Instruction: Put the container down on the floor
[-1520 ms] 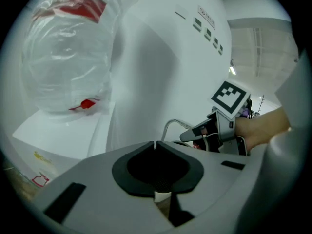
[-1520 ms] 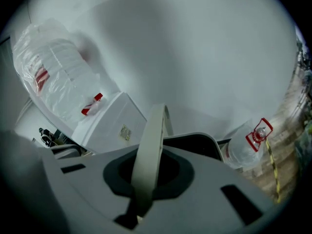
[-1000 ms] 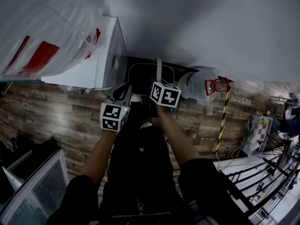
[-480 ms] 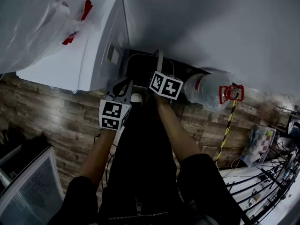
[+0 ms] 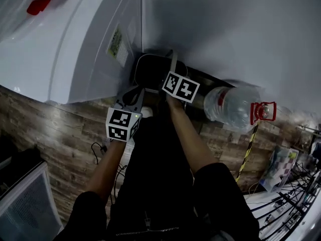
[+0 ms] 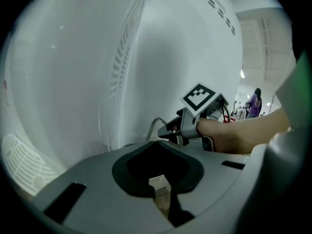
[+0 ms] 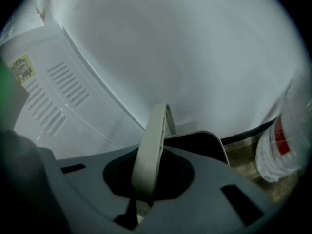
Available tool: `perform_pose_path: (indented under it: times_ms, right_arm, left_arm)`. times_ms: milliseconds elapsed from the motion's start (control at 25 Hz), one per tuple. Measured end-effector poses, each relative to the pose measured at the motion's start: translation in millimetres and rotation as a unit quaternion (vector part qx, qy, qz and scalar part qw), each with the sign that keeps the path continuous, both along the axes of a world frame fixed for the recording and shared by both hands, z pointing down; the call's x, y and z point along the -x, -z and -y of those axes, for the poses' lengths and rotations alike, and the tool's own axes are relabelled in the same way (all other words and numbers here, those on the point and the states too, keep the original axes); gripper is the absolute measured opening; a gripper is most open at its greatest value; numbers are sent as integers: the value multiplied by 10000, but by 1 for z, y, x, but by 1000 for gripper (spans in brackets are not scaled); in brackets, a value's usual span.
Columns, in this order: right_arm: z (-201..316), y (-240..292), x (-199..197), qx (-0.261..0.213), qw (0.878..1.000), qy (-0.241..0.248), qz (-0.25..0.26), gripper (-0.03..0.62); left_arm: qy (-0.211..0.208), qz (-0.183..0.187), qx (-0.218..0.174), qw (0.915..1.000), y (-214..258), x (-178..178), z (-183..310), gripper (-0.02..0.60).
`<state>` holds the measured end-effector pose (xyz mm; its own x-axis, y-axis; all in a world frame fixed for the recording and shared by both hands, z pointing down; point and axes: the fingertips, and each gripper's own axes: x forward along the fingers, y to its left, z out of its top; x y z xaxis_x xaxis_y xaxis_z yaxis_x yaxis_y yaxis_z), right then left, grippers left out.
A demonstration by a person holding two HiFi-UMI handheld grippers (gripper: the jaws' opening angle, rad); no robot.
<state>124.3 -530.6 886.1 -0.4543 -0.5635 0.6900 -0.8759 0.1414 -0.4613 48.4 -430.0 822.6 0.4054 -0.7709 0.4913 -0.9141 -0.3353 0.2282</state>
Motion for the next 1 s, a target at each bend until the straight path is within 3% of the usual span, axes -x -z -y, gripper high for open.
perform_pose_path:
  times_ms: [360,720,1000]
  right_arm:
    - [29,-59,11,-89,9996,109,231,15]
    - [45,-92,12,-288,9987,-42,409,20]
    - [45,-111,27,-522,9983,-2,244,28]
  left_arm:
    - [-98,-200,-144,9996,-52,-7,6,26]
    - [-300,-48,-311,9991,-67,-9,11,26]
    - [-458,4,-457,9979,-63,-5,3,26]
